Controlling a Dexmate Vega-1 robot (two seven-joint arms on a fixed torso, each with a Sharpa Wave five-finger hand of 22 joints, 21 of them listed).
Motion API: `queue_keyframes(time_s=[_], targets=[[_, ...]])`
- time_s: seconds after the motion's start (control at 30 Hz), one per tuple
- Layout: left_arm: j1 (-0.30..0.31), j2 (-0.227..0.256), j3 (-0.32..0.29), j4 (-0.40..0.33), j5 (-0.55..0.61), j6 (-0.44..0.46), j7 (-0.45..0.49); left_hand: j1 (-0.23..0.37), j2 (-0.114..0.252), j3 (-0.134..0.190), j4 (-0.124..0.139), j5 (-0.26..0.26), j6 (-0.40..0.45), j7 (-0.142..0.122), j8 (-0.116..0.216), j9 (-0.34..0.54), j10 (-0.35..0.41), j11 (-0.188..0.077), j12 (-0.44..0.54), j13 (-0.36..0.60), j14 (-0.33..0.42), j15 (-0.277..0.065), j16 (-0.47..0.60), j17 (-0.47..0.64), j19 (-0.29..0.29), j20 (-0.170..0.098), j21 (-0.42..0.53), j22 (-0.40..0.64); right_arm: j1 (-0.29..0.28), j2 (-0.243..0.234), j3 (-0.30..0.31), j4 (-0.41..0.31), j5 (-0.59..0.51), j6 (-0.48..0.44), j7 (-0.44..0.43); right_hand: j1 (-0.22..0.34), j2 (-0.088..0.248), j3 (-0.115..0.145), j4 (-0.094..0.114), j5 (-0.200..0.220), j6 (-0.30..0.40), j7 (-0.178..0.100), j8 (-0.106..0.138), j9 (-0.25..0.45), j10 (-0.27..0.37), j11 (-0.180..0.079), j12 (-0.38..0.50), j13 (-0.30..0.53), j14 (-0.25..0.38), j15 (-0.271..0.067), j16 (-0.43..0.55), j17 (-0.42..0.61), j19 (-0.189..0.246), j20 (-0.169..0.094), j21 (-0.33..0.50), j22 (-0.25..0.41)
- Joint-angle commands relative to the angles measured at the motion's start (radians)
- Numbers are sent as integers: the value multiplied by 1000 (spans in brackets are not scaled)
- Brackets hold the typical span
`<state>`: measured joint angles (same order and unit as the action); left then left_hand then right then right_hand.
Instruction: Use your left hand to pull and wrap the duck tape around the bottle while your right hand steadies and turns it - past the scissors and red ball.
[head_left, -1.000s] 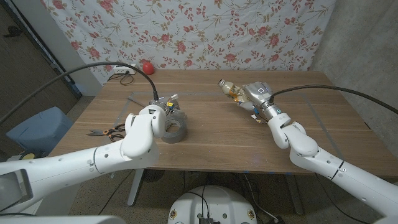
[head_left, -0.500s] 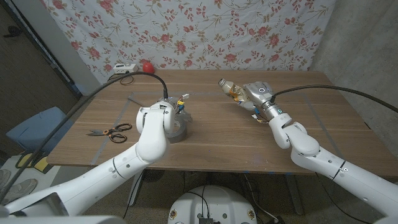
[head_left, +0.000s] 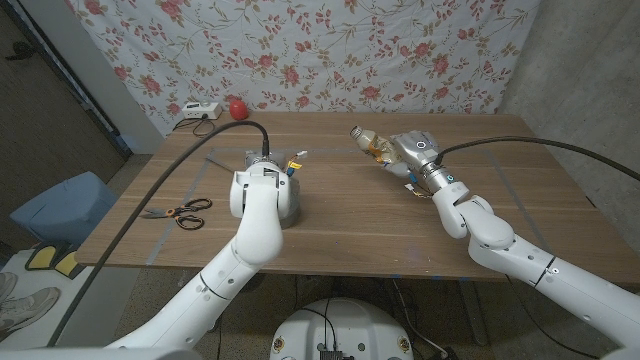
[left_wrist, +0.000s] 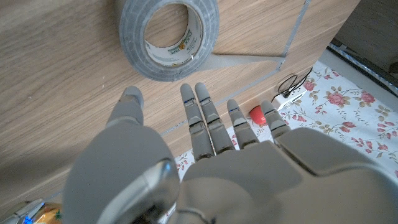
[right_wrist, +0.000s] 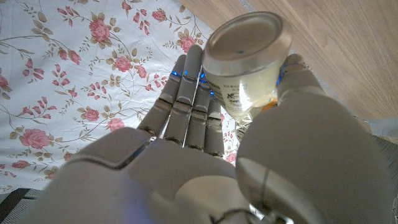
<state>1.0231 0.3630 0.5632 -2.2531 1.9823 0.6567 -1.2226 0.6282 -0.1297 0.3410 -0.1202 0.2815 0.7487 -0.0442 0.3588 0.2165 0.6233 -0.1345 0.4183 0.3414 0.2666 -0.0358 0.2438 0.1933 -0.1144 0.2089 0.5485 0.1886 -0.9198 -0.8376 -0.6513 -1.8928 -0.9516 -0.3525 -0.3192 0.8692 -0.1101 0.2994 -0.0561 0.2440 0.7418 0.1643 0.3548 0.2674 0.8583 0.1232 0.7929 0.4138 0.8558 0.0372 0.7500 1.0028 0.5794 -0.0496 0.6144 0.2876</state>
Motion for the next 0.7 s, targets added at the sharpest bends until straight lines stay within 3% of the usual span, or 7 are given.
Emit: queue_keyframes(time_s=[0.03,0.2,0.43,0.7], targets=[[53,-161,-66,64,281,-159,-83,8,-7,-12,2,6,25,10,10,2,18,-3,9,8,16,-2,1,1,10,4,-8,5,7,1,-3,11,13,33,-25,68,255,-2,4,126,296,-226,-6,4,239,-213,6,10,158,-253,-4,7,-5,-97,13,2],[57,-195,-83,93,296,-177,-87,4,-14,-37,7,12,-74,-12,-40,-7,-37,5,-35,4,17,-3,1,1,18,4,-17,5,7,-2,-2,7,18,41,-24,69,256,-4,4,127,298,-226,-7,5,239,-214,5,10,160,-253,-6,10,-6,-97,15,0],[62,-204,-90,117,238,-188,-70,-3,-16,-62,12,18,-135,-22,-79,-14,-78,20,-76,-14,21,-7,1,1,31,4,-23,5,9,-1,0,9,25,47,-16,71,256,-6,4,127,302,-225,-10,8,241,-216,7,14,164,-253,-8,16,-8,-97,20,-2],[50,-208,-81,156,178,-171,-52,-6,-10,-73,17,22,-136,-21,-89,-17,-76,12,-91,-27,25,-15,1,1,37,3,-28,6,20,4,-4,20,30,55,-8,74,257,-10,4,128,302,-222,-14,10,242,-214,7,16,167,-253,-11,23,-11,-98,25,-6]])
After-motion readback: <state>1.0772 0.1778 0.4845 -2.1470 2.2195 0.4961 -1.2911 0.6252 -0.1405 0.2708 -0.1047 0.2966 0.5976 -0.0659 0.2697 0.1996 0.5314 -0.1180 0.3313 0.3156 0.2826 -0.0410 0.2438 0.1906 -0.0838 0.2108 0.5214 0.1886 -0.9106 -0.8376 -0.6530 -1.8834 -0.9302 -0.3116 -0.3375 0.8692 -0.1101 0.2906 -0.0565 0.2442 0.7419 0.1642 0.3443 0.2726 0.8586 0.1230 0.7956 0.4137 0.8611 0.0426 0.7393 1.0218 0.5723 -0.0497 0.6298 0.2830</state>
